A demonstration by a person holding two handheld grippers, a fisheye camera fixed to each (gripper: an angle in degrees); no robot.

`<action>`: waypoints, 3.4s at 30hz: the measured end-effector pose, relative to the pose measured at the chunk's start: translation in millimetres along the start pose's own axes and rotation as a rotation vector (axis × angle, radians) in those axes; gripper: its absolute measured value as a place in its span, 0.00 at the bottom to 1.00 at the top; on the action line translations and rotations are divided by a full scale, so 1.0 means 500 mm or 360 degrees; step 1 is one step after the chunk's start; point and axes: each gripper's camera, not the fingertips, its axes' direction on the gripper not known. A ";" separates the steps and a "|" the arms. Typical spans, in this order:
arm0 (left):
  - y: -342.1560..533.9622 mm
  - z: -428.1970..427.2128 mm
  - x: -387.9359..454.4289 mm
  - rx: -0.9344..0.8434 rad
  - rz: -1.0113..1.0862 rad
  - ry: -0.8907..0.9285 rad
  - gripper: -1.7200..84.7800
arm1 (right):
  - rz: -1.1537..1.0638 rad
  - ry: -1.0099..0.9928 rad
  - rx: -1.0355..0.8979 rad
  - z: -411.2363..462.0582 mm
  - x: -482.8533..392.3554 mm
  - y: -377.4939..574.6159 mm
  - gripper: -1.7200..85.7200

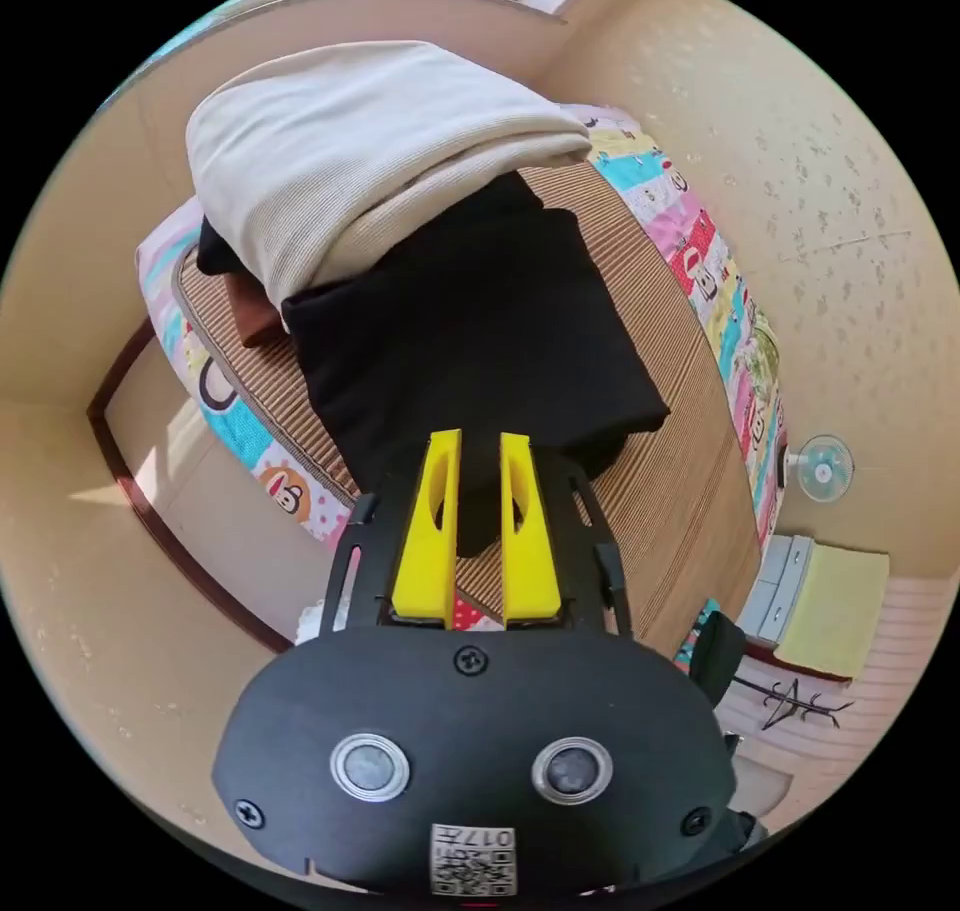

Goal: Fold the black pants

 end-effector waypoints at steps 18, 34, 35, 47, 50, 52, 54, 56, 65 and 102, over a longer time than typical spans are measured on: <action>0.411 0.479 -0.030 -0.0553 -0.0791 0.0336 0.01 | 0.0509 -0.0154 0.0764 -0.346 0.281 -0.014 0.14; 0.691 0.428 -0.175 0.0148 -0.1352 0.0566 0.01 | -0.0462 0.0527 0.1062 -0.409 -0.094 -0.244 0.07; 0.719 0.432 -0.176 0.0153 -0.1371 0.0530 0.01 | -0.0699 0.0487 0.0865 -0.373 -0.144 -0.277 0.07; 0.933 0.637 -0.117 0.0083 -0.1635 0.0634 0.01 | -0.0061 0.0280 0.0992 -0.439 0.184 -0.141 0.14; 0.905 0.674 -0.081 0.0019 -0.1423 0.0603 0.01 | 0.0098 0.0169 0.0958 -0.457 0.305 -0.074 0.15; 0.885 0.691 -0.053 -0.0047 -0.1255 0.0529 0.01 | 0.0103 0.0058 0.0915 -0.451 0.352 -0.053 0.16; 0.861 0.715 -0.005 -0.0139 -0.1011 0.0409 0.01 | 0.0078 0.0032 0.0870 -0.439 0.376 -0.044 0.16; 0.848 0.734 0.037 -0.0186 -0.0838 0.0352 0.01 | 0.0098 -0.0025 0.0817 -0.411 0.402 -0.043 0.15; 0.891 0.793 0.392 -0.0233 0.0320 0.0377 0.01 | -0.0420 -0.1133 0.0833 -0.417 0.406 0.038 0.06; 1.944 0.211 0.817 0.0820 0.1908 0.1380 0.10 | -0.2367 0.0036 0.0654 -0.286 0.025 0.988 0.22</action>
